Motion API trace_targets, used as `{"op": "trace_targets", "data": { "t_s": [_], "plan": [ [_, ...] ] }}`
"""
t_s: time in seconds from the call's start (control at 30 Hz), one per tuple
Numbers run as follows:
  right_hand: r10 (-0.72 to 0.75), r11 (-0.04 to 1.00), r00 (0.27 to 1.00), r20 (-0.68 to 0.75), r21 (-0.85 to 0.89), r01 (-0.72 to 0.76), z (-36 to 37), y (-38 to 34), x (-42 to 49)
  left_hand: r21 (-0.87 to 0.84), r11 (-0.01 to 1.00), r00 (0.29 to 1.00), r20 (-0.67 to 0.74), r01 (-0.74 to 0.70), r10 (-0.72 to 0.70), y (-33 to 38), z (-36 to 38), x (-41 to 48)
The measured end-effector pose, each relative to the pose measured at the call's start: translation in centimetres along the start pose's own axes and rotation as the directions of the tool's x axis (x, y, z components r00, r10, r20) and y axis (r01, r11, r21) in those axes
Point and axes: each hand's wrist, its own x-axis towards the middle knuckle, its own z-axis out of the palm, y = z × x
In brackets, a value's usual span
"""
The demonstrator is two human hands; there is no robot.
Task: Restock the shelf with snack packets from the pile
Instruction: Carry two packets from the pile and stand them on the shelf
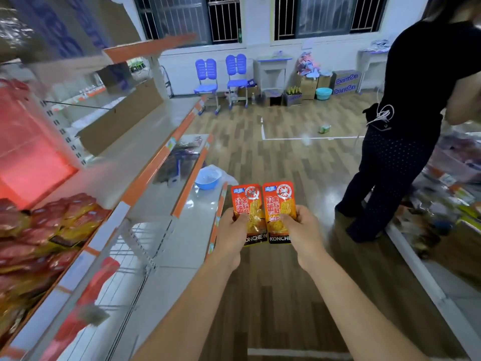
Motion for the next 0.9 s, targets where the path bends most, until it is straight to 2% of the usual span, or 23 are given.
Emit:
{"op": "trace_targets", "data": {
  "t_s": [0.5,0.7,0.9],
  "plan": [
    [0.069,0.997,0.995,-0.076,0.044,-0.065,5.2,-3.3,28.7,-0.003,1.0,0.991,0.131,0.016,-0.015,7.2,8.9,28.2],
    [0.084,0.995,0.995,-0.057,0.065,-0.08,5.6,-3.6,40.1,0.009,0.999,0.992,0.119,0.038,-0.039,9.3,14.0,38.5],
    [0.062,0.996,0.998,0.009,0.063,-0.063,5.4,-5.3,53.5,-0.069,0.995,0.994,0.083,0.078,-0.072,12.6,20.3,49.2]
  ]
}}
